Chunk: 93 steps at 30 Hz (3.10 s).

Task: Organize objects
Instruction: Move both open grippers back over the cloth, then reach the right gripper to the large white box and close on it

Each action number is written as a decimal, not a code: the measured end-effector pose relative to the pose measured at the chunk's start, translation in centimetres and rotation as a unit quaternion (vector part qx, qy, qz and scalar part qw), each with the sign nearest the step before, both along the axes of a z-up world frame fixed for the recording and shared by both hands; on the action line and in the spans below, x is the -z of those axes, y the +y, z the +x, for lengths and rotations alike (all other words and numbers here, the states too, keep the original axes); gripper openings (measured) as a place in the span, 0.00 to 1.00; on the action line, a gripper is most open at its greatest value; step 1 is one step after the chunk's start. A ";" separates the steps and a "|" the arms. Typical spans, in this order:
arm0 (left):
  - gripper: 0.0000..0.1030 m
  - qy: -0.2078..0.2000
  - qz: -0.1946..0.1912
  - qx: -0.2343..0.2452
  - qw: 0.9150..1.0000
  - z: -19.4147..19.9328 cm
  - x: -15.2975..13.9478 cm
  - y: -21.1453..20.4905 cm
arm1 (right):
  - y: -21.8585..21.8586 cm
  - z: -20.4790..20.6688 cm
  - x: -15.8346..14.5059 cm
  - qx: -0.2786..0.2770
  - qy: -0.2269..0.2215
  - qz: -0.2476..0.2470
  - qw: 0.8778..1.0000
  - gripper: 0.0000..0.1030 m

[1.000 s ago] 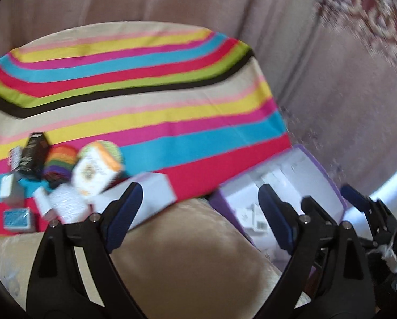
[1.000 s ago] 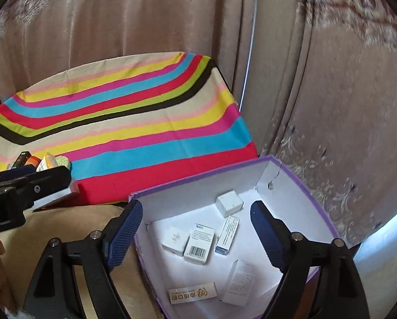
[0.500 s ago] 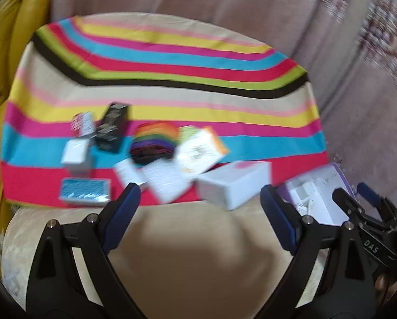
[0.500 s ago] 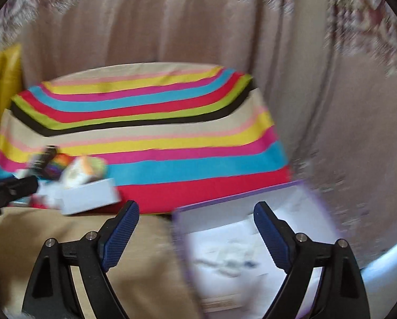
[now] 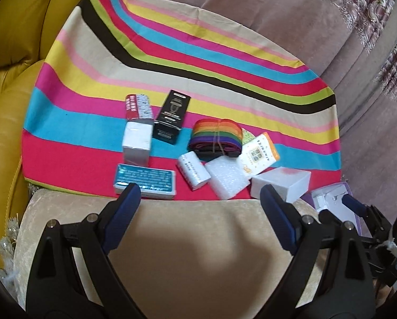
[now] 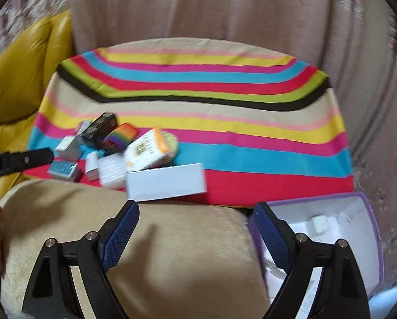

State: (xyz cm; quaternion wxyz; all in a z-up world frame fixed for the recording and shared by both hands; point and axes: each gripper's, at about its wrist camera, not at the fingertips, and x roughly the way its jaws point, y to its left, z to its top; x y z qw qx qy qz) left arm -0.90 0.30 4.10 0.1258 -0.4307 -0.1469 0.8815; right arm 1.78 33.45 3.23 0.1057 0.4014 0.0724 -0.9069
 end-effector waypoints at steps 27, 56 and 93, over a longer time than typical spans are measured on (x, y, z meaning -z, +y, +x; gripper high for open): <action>0.90 -0.042 -0.014 -0.037 0.998 -2.6 1.7 -2.9 | -3.7 -5.8 2.9 -0.085 -0.049 0.025 0.995 0.87; 0.90 -0.047 -0.026 -0.036 0.998 -4.3 1.9 -3.1 | -3.2 -7.4 2.7 -0.111 -0.055 0.028 0.992 0.99; 0.37 -0.074 -0.094 -0.025 0.992 -10.0 5.2 -2.1 | -3.9 -11.1 4.2 -0.139 -0.086 0.009 0.987 0.99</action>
